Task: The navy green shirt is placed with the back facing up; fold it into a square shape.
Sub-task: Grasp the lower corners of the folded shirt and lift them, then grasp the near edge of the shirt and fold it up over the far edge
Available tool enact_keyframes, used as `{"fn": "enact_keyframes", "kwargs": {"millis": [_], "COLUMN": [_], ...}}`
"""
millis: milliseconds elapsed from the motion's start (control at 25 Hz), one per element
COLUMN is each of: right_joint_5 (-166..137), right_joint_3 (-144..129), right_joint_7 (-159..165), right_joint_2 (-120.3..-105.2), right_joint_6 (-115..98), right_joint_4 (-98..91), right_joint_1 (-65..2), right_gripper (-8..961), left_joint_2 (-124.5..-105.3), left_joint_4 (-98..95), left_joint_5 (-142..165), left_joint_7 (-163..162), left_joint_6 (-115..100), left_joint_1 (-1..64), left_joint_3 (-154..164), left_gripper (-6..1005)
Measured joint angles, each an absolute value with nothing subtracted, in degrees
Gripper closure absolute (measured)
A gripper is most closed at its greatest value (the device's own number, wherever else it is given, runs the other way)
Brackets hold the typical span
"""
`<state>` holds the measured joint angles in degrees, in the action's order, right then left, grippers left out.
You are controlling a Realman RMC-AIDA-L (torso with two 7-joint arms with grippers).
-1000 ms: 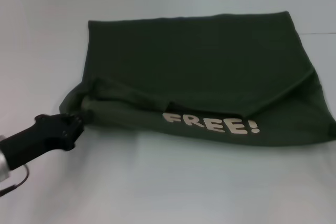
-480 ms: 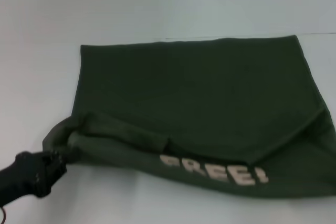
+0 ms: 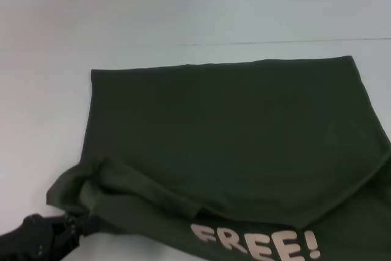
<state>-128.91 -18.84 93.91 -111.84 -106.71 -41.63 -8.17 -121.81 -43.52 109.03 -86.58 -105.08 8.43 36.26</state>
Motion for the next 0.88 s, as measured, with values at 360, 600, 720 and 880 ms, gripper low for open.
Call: {"fn": "enact_keyframes", "kwargs": {"millis": [360, 600, 720, 880], "right_joint_5": [-129.48, -128.73, -128.40, -128.18], "right_joint_3": [-16.12, -9.24, -6.85, -6.36], "right_joint_7": [93.73, 94.55, 95.17, 96.81], "right_joint_2": [-111.22, -109.98, -109.40, -109.30], "right_joint_6": [-108.32, -108.23, -106.44, -99.71], "right_joint_4": [-41.67, -41.37, -41.01, -40.37], "right_joint_1": [-8.49, -14.27, -18.43, -24.20], "right_gripper": [912, 911, 911, 910], "left_joint_2": [-121.68, -121.36, -121.24, -121.08], "left_joint_4": [-43.54, -43.42, -42.91, -40.82], "left_joint_5": [110.69, 110.13, 110.11, 110.51], "left_joint_7": [-87.75, -88.35, -89.26, -90.67], "left_joint_6": [-107.18, -106.32, -102.51, -93.97], "left_joint_1": [7.48, 13.92, 18.98, 25.59], "left_joint_3": [33.42, 27.20, 26.43, 26.66], "left_gripper": [949, 941, 937, 931]}}
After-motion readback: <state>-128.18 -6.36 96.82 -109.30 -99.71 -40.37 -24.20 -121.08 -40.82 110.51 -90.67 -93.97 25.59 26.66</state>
